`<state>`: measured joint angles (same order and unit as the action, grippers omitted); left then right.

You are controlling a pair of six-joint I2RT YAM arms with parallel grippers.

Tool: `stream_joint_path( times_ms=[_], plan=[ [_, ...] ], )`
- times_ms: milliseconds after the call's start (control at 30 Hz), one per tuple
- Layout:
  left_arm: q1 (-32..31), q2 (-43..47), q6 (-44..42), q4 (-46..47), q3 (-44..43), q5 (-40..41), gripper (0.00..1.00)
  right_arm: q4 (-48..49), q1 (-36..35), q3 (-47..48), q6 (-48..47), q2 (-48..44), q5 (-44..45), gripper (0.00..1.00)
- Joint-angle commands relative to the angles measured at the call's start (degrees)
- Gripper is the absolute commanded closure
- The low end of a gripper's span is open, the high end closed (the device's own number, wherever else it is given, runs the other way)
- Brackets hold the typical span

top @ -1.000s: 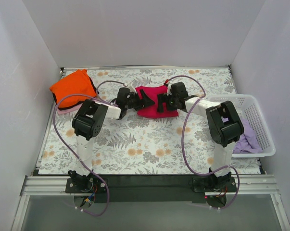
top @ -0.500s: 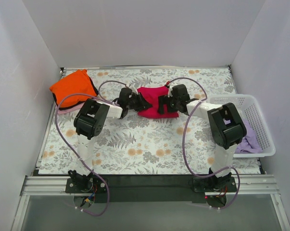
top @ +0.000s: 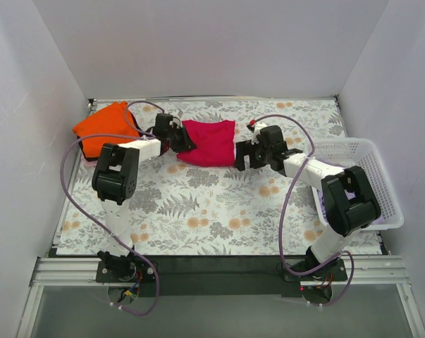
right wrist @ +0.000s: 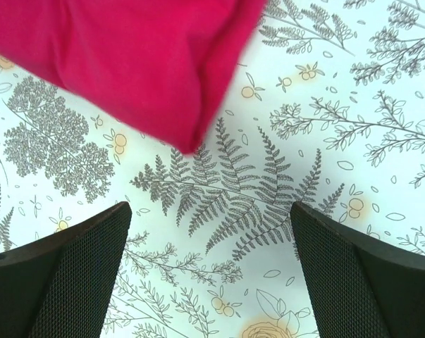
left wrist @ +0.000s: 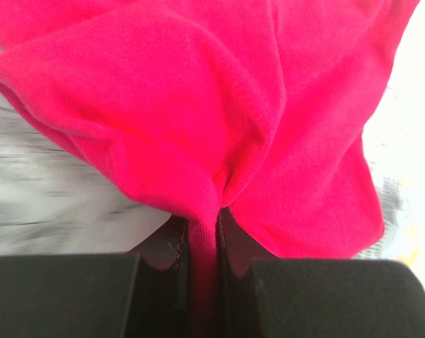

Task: Fold and stack the t-shirts
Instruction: Neatly place the folded tshirt to the corner

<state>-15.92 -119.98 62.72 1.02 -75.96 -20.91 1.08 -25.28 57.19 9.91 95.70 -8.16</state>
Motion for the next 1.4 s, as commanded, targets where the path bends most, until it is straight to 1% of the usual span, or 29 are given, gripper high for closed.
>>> stream_joint_path(
  times_ms=[0, 200, 300, 567, 733, 767, 833, 867, 967, 1000, 1133, 1367],
  plan=[
    [2.82, 5.28, -5.76, -8.82, -3.84, 2.18, 1.0, 0.59, -0.3, -1.46, -0.07, -1.57, -1.33, 0.14],
    [6.86, 6.16, -10.95, -15.43, -9.2, 4.65, 1.0, 1.55, -0.3, -2.43, -0.51, -1.39, -1.77, 0.14],
    [8.89, 7.04, -11.83, -16.75, -11.31, 4.04, 1.0, 1.99, -0.39, -2.7, -0.68, -1.31, -2.29, 0.14],
    [12.93, 6.52, -13.94, -23.07, -21.85, 3.94, 1.0, 2.96, -0.3, -3.31, -1.04, -1.22, -3.26, 0.14],
    [15.83, 6.43, -13.59, -25.44, -25.72, 3.24, 1.0, 3.66, -0.3, -3.4, -1.04, -0.87, -4.05, 0.14],
    [17.75, 6.43, -13.5, -25.8, -26.25, 3.41, 1.0, 3.75, -0.21, -3.4, -1.04, -0.87, -4.31, 0.14],
    [18.29, 6.52, -13.59, -25.98, -27.65, 3.42, 1.0, 3.93, -0.3, -3.4, -0.86, -0.52, -4.67, 0.14],
    [18.9, 6.26, -13.94, -26.24, -28.44, 2.89, 1.0, 4.01, -0.3, -3.4, -0.86, -0.43, -5.02, 0.14],
    [20.92, 3.8, -13.94, -28.96, -34.85, 0.88, 1.0, 4.28, -0.3, -3.57, -0.77, -0.6, -5.46, 0.14],
    [21.54, 2.31, -13.94, -30.53, -38.35, 0.26, 1.0, 4.37, -0.3, -3.66, -0.77, -0.69, -5.46, 0.14],
    [24.09, -0.6, -13.41, -32.65, -44.86, -2.38, 1.0, 4.63, -0.21, -4.28, -0.77, -1.83, -5.11, 0.14],
    [27.17, -2.27, -12.8, -33.54, -48.49, -6.43, 1.0, 4.72, -0.3, -4.1, -0.68, -1.57, -5.55, 0.14]
  ],
)
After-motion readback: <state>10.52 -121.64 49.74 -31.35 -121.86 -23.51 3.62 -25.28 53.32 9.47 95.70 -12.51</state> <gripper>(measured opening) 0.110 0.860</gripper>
